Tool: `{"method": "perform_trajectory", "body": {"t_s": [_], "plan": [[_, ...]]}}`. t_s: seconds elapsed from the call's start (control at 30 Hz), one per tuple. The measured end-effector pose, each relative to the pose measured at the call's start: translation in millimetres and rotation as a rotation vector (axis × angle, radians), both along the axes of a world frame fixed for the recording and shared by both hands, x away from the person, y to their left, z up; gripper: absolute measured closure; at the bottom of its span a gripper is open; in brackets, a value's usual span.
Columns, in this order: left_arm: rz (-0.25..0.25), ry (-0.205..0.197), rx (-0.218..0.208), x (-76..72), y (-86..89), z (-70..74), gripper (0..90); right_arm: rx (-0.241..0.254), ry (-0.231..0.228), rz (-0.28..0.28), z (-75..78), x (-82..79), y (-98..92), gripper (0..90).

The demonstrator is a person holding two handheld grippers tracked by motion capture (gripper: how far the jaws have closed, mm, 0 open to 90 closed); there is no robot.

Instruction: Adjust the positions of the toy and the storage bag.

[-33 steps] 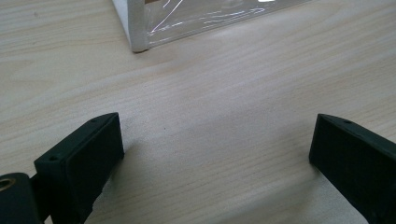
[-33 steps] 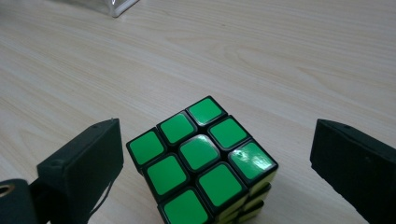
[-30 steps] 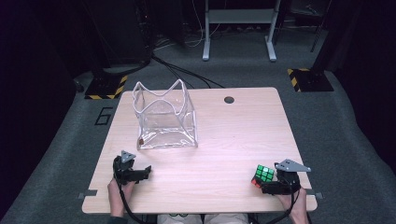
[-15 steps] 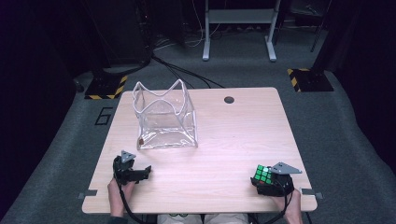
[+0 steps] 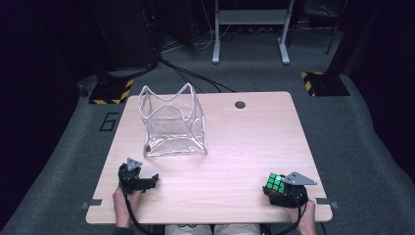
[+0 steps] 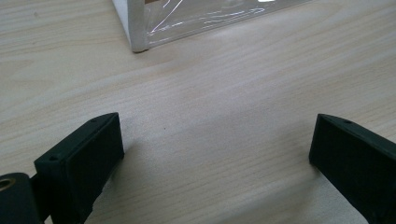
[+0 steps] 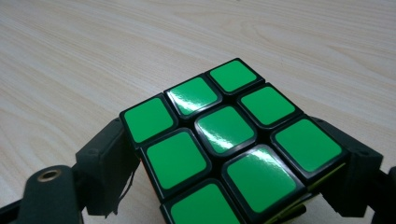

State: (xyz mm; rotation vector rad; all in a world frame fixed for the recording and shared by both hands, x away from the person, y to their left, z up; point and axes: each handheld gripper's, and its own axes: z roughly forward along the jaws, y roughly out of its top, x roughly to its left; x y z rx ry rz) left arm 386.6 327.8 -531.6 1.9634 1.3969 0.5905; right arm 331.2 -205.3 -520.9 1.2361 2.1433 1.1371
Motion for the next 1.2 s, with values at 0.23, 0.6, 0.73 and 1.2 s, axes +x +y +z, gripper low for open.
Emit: {"method": "perform_trajectory", "body": {"t_s": [0.23, 0.6, 0.73, 1.2], "plan": [[-0.001, 0.0, 0.0, 0.1, 0.1, 0.0, 2.8, 0.012, 0.0, 0.011, -0.2, 0.9, -0.5, 17.5], [-0.002, 0.0, 0.001, 0.1, 0.1, 0.0, 2.7, 0.021, -0.028, 0.007, 5.2, 2.7, 0.9, 20.9], [0.0, -0.001, 0.0, 0.0, 0.0, 0.0, 2.8, 0.033, -0.014, 0.001, -1.9, 3.8, 0.2, 16.9], [-0.001, 0.0, 0.0, 0.0, 0.0, 0.0, 2.8, -0.013, 0.022, -0.009, -5.2, 3.0, -2.3, 32.8]]}}
